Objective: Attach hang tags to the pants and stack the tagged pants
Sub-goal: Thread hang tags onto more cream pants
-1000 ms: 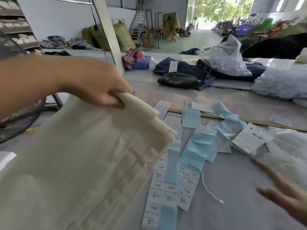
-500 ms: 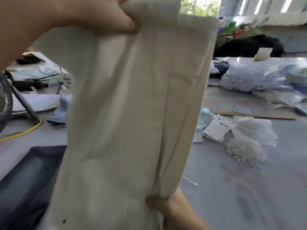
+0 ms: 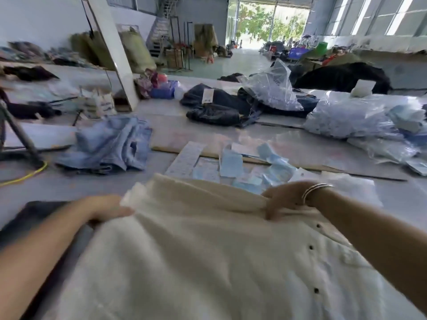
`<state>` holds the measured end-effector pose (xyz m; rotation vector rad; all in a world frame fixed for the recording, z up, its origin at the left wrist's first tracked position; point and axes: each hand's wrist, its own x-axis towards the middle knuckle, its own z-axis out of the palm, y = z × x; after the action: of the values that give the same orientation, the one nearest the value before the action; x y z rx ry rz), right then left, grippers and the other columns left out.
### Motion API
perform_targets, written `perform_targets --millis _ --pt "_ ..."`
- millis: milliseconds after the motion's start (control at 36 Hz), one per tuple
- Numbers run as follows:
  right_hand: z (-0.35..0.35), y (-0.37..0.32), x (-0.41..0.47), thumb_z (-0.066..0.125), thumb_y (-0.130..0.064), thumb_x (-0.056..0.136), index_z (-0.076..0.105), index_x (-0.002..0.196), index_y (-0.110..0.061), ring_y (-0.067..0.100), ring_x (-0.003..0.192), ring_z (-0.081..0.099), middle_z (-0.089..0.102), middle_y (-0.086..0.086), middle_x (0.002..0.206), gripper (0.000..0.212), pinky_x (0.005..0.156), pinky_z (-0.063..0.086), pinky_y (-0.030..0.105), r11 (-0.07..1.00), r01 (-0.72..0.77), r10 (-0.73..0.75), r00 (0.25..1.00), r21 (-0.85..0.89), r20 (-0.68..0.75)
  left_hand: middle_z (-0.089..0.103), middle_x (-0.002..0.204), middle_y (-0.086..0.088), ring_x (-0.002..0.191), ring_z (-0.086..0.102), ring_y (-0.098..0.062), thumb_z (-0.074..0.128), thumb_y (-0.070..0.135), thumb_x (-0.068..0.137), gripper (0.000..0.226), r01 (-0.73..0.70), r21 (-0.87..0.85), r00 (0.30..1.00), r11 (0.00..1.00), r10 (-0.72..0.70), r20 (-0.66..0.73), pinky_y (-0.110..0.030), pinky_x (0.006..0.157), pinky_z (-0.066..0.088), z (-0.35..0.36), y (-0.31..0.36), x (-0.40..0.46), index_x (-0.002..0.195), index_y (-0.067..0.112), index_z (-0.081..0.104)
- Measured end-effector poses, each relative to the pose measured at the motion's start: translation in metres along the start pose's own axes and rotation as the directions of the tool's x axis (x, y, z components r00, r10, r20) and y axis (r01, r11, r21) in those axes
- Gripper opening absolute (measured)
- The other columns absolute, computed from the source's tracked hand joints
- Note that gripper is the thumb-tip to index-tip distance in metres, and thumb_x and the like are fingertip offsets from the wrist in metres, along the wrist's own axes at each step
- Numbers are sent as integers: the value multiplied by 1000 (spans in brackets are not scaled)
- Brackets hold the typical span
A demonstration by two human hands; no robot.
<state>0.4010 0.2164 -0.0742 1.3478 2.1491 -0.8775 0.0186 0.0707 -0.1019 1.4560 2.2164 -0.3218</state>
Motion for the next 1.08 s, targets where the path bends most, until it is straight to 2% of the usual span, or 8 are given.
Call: perform_targets --millis 139,333,417,528,722,917,1000,1083 --pt "66 8 43 57 -26 89 50 126 -17 22 117 51 53 5 130 39 96 40 31 957 17 -136 908 -290 -397 54 135 -14 119 54 -27 47 60 92 69 165 -130 981 978 -176 -84 -28 89 43 73 -7 25 133 4 49" --pt "73 94 -26 71 -8 82 63 110 -8 31 88 65 65 8 93 29 78 49 32 941 148 171 572 306 -802 45 132 -6 122 41 -28 61 46 85 57 73 164 869 984 17 -494 -37 97 41 59 41 14 131 18 41" --pt "87 147 -70 66 -18 88 59 110 -7 19 67 57 59 2 79 25 47 45 19 812 -120 471 714 571 -518 49 131 -2 121 44 -26 57 38 87 45 -319 139 775 937 343 -532 -36 97 40 79 92 -3 129 23 52" --pt "123 183 -100 66 -39 87 62 107 -17 25 87 62 63 9 101 30 64 55 35 602 -361 586 806 712 -87 45 141 3 130 40 -19 51 45 90 46 -661 49 642 749 597 -481 -30 108 30 121 158 -29 133 29 51" --pt "140 144 -90 83 -28 59 68 106 -10 23 85 71 74 8 94 53 68 57 31 519 -211 397 918 828 -15 21 158 6 145 15 -9 28 66 84 64 -627 67 670 776 581 -461 -31 117 2 174 203 -35 143 41 35" --pt "96 85 -107 80 -14 63 63 115 -16 34 96 69 70 17 108 55 68 59 37 303 146 54 984 942 -169 37 149 13 137 32 -6 52 57 88 45 -645 -92 696 759 532 -482 -24 112 18 168 204 -29 130 42 52" --pt "85 31 -93 77 -5 71 59 109 -16 10 72 70 70 12 93 43 56 54 20 471 322 143 891 821 -431 71 108 7 98 64 -13 63 31 88 18 -605 -711 793 358 349 -500 -26 81 48 155 204 -45 103 27 71" --pt "96 -23 -61 72 -6 77 51 97 -18 3 53 60 58 1 81 32 44 44 15 583 390 190 788 713 -586 73 88 -6 71 68 -18 58 47 82 42 -236 -956 904 -176 320 -283 -24 51 49 149 205 -59 107 15 67"
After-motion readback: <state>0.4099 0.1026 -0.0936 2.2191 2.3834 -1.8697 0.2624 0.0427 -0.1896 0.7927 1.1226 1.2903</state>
